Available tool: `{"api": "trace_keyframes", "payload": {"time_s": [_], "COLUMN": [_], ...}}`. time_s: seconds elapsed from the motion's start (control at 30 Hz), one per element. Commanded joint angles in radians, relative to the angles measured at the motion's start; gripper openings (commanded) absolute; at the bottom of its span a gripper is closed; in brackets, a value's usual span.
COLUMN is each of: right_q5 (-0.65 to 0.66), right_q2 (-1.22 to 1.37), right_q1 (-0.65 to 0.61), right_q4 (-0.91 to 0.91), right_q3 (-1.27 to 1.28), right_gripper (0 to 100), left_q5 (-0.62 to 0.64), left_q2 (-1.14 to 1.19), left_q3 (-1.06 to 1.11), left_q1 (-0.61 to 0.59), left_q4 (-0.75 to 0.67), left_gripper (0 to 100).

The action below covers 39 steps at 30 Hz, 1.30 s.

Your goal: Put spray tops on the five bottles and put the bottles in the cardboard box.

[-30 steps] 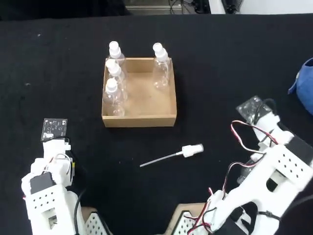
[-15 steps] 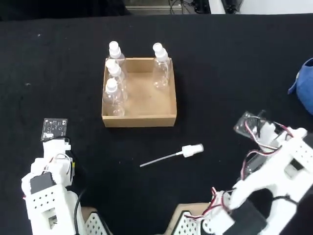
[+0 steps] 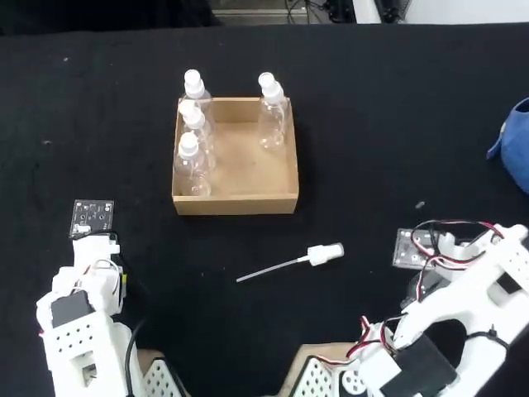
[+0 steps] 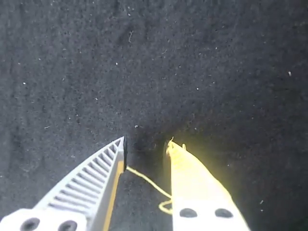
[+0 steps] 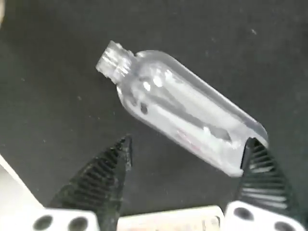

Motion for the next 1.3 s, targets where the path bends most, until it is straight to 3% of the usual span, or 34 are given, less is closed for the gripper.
{"api": "trace_keyframes", "payload": {"time_s": [0.0, 0.2, 0.47, 0.57, 0.67, 0.83, 1.03, 1.13, 1.27], "right_q5": [0.008, 0.008, 0.006, -0.064, -0.218, -0.608, -1.151, -1.421, -1.491], "right_q2": [0.001, 0.002, 0.001, -0.005, -0.005, 0.001, 0.001, 0.001, 0.001], "right_q1": [-0.048, -0.066, -0.058, -0.068, -0.098, -0.161, -0.160, -0.130, -0.133], "right_q4": [0.000, -0.021, -0.250, -0.229, -0.218, -0.245, -0.457, -0.470, -0.466], "right_q3": [0.015, 0.065, 0.228, 0.229, 0.203, 0.165, 0.160, 0.157, 0.162], "right_gripper": [32.8, 32.6, 32.5, 32.5, 26.7, 0.6, 2.7, 3.1, 14.4], "left_q5": [0.005, 0.003, 0.003, 0.003, 0.003, 0.003, 0.003, 0.003, 0.003], "left_q2": [0.002, 0.002, 0.002, 0.002, 0.002, 0.002, 0.002, 0.002, 0.002], "left_q3": [0.008, 0.008, 0.008, 0.008, 0.008, 0.008, 0.008, 0.008, 0.008], "left_q1": [0.012, 0.012, 0.012, 0.012, 0.012, 0.012, 0.012, 0.013, 0.012], "left_q4": [-0.015, -0.015, -0.015, -0.015, -0.015, -0.015, -0.015, -0.015, -0.014], "left_gripper": [3, 3, 3, 3, 3, 3, 3, 3, 3]}}
